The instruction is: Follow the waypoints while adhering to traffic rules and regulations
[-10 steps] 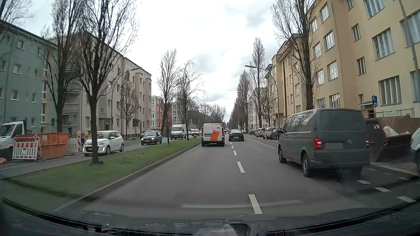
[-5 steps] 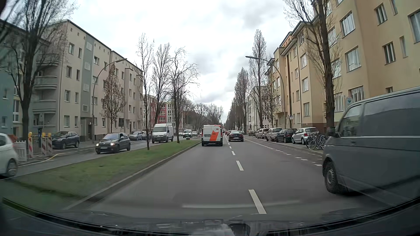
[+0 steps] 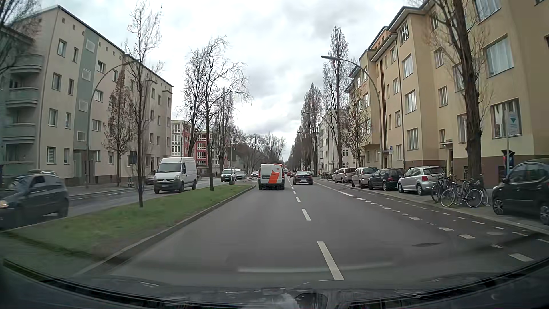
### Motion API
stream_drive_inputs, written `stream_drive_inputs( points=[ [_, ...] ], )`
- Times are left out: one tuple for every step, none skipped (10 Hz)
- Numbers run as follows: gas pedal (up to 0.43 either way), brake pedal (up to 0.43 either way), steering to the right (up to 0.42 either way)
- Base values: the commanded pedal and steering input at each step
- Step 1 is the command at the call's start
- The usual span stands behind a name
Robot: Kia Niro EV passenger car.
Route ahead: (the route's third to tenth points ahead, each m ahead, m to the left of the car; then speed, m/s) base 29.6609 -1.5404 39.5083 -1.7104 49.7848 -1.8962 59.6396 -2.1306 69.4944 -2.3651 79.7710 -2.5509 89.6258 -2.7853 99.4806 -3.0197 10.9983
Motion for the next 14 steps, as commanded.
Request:
stream_drive_inputs(
  points=[
    [0.008, 0.012, 0.025],
    [0.008, 0.012, 0.026],
    [0.008, 0.012, 0.027],
    [0.008, 0.012, 0.027],
    [0.000, 0.012, 0.027],
    [0.000, 0.012, 0.026],
    [0.000, 0.012, 0.026],
    [0.000, 0.012, 0.025],
    [0.000, 0.012, 0.024],
    [0.000, 0.012, 0.021],
    [0.000, 0.012, 0.017],
    [0.000, 0.012, 0.013],
    [0.000, 0.012, 0.010],
    [0.000, 0.012, 0.008]
  ],
)
